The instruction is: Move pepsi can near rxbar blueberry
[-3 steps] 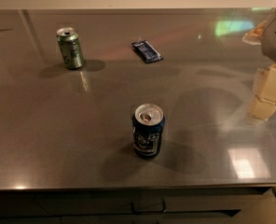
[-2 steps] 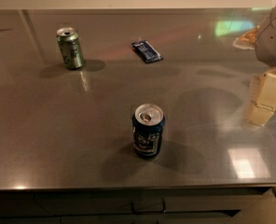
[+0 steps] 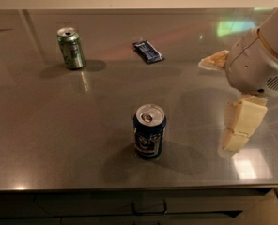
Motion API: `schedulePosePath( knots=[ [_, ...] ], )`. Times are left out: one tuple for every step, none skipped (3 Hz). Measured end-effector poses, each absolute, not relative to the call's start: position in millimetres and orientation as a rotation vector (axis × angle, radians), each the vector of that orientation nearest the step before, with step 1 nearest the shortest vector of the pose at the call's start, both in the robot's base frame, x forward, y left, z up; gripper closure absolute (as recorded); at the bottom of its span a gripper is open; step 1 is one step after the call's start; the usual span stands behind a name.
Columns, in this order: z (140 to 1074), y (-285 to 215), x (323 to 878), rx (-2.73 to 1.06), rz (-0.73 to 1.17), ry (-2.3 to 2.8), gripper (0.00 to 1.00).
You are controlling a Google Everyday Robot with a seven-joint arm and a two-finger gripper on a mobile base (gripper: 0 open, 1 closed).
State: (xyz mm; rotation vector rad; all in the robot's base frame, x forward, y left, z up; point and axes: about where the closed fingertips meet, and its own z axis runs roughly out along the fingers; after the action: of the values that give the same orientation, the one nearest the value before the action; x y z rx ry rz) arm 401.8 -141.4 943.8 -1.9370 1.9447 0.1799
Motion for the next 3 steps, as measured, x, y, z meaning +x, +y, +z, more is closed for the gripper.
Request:
schedulePosePath(
  knots=[
    [931.2, -110.8, 395.5, -1.986, 0.242, 1.853, 0.0],
    [923.2, -87.7, 396.9, -2.021, 0.272, 1.803, 0.0],
    [918.9, -67.7, 397.2, -2.054, 0.313, 1.773, 0.0]
  ],
)
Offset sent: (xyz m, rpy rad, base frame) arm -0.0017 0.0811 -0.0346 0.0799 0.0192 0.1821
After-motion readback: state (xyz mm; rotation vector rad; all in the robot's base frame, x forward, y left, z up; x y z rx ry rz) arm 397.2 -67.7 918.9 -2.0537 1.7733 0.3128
